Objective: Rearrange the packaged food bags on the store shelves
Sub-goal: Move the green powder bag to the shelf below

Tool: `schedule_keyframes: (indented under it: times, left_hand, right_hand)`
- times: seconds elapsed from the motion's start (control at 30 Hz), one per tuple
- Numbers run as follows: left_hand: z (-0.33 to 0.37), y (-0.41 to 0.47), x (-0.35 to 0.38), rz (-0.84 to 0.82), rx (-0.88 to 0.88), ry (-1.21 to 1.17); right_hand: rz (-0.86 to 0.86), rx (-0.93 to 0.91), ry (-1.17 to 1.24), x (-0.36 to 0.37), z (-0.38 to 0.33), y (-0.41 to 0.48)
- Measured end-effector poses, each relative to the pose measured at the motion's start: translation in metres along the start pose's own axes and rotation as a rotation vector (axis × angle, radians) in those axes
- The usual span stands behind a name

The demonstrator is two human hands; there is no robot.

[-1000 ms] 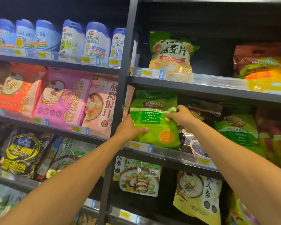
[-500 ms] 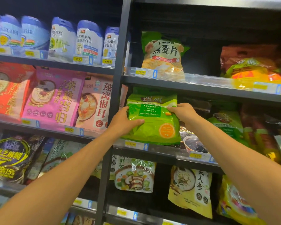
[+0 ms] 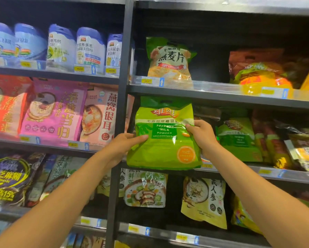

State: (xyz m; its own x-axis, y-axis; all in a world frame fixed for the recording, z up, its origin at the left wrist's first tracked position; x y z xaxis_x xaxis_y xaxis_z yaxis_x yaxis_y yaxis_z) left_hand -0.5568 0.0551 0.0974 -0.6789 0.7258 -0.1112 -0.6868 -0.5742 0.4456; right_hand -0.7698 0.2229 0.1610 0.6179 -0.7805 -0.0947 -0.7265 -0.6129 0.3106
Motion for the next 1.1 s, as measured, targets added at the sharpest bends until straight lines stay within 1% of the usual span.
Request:
schedule_keyframes:
  times: [0.07, 0.2, 0.33, 0.43, 0.7, 0.87, 1.1]
  left_hand:
    - [-0.003, -0.009, 0.009, -0.058, -0.043, -0.064]
    - [-0.020, -0.025, 0.028, -0.116, -0.105, -0.085]
    - [-0.039, -0.040, 0.061, -0.142, -0.164, -0.240]
    - [-0.042, -0.050, 0.088, -0.105, -0.158, -0.295]
    - [-0.055, -0.079, 0.154, 0.013, -0.038, -0.218]
    - [-0.061, -0.099, 0.197, 0.069, -0.010, -0.184]
    - [-0.072, -0.118, 0.263, 0.060, -0.003, -0.072]
  right_hand:
    - [-0.012, -0.025, 0.027, -0.005, -0.002, -0.009]
    - [-0.025, -0.048, 0.031, -0.020, -0.003, -0.031]
    - [-0.006, -0.027, 0.060, -0.047, 0.008, -0.045]
    - [-0.014, -0.023, 0.057, -0.067, 0.016, -0.057]
    - [-0.023, -0.074, 0.004, -0.133, 0.046, -0.096]
    - [-0.023, -0.025, -0.001, -0.178, 0.080, -0.125]
    - [-0.166, 0.072, 0.008, -0.230, 0.113, -0.158]
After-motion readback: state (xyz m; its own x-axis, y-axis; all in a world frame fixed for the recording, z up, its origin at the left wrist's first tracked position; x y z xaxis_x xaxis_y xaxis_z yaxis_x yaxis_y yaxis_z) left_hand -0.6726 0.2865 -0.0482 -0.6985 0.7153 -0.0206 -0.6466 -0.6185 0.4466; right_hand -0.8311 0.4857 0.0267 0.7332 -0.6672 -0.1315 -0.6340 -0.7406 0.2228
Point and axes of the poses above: each hand's wrist, its own y-axis towards the middle knuckle, its own x-axis out of the palm, z = x × y, the point moved 7 cm from there along y, towards the middle knuckle, and after that the axes turned 11 degrees about x, right-handed, at the moved point
